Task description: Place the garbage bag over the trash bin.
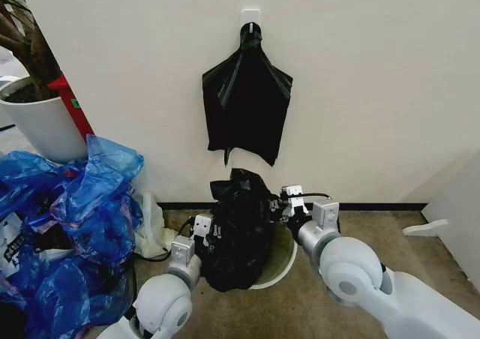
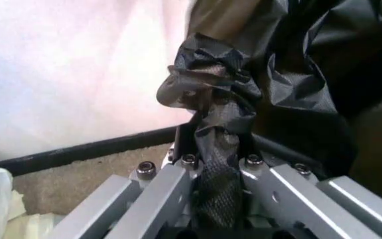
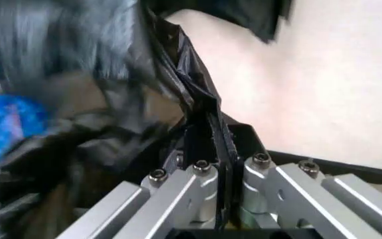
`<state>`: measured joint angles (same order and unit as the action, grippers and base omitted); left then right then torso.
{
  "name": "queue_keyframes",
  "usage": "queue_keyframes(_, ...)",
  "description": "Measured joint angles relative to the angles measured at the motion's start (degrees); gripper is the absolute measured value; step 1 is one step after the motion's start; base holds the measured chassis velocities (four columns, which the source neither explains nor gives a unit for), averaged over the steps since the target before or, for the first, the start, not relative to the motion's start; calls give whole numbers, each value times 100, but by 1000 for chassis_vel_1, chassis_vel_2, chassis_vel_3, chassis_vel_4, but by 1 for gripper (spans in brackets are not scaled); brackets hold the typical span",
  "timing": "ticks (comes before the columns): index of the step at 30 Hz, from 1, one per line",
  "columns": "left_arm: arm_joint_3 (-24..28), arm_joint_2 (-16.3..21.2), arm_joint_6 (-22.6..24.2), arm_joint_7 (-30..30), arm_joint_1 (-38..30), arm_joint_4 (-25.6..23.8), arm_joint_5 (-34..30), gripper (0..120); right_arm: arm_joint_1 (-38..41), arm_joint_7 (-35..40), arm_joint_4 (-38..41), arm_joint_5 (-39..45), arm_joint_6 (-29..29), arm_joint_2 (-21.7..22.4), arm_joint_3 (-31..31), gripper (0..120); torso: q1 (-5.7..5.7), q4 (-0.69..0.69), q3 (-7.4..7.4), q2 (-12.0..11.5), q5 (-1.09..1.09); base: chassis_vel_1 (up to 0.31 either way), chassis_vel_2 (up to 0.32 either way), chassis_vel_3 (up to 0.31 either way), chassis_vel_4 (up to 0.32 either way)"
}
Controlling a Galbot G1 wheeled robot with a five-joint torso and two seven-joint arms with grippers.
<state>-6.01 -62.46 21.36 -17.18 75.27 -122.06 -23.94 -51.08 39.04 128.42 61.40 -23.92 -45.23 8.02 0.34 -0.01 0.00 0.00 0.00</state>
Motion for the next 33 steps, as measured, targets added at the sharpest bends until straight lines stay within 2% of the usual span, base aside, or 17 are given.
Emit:
queue_keyframes(13,-143,199,-741,712,241,23,119,2,-98,204,-18,129,-55,543,-243,0,0,0,0,0,1,0,0,0,0)
queue_keyframes(21,-122,44,-941,832,165,240,201,2,-259,172,128,633,-62,940,-596,0,0,0,0,0,0,0,0,0,0)
queue_keyframes(25,-118,-43,-1029,874,152,296,203,2,-559,-61,65,863,-49,1087,-936,0,0,-1,0,0,1,0,0,0,0)
queue_keyframes(29,-146,-61,-1156,1038,191,305,117,2,-1192,-881,-32,892,168,1312,-1550,0,0,0,0,0,0,0,0,0,0)
queue_keyframes(33,-155,-70,-1196,1094,197,311,38,2,-1562,-1244,-103,763,248,1388,-1844,0,0,-1,0,0,1,0,0,0,0)
